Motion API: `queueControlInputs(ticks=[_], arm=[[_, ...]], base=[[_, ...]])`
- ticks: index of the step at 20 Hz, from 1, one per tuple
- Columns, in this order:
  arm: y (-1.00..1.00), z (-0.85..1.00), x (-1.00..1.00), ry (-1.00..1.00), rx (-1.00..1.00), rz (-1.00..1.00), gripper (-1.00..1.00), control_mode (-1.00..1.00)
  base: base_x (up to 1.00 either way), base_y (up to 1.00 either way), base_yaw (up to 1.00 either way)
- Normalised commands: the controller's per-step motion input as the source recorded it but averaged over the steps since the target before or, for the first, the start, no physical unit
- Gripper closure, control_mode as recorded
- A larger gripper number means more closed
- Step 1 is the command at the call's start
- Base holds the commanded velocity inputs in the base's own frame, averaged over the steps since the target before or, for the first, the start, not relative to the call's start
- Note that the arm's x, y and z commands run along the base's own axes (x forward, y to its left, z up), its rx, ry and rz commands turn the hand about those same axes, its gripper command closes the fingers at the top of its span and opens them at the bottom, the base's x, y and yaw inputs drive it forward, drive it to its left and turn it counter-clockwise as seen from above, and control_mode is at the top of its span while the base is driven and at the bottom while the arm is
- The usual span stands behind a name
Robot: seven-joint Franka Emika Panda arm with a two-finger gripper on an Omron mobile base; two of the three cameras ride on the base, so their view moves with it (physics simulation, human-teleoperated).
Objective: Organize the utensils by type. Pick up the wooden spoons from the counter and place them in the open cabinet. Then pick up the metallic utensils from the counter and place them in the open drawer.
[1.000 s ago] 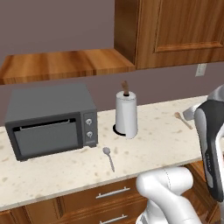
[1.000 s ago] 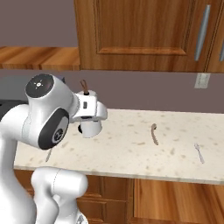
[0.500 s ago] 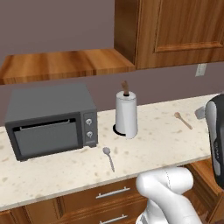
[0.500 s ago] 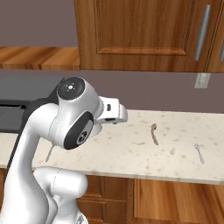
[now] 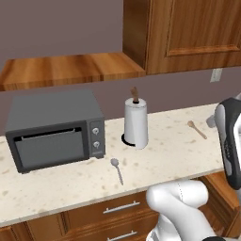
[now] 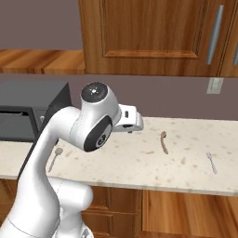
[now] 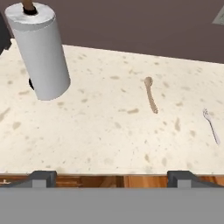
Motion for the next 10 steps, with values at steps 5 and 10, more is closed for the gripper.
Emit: queueControlInputs(ticks=[5,10], arm=[[-0.21,-0.42,0.19,0.0,-0.05,0.0,-1.0,-1.0],[-0.25,-0.31,0.53,0.18,-0.01,0.0,-1.0,-1.0]], base=[[0.0,0.0,0.0],[0.0,0.0,0.0]])
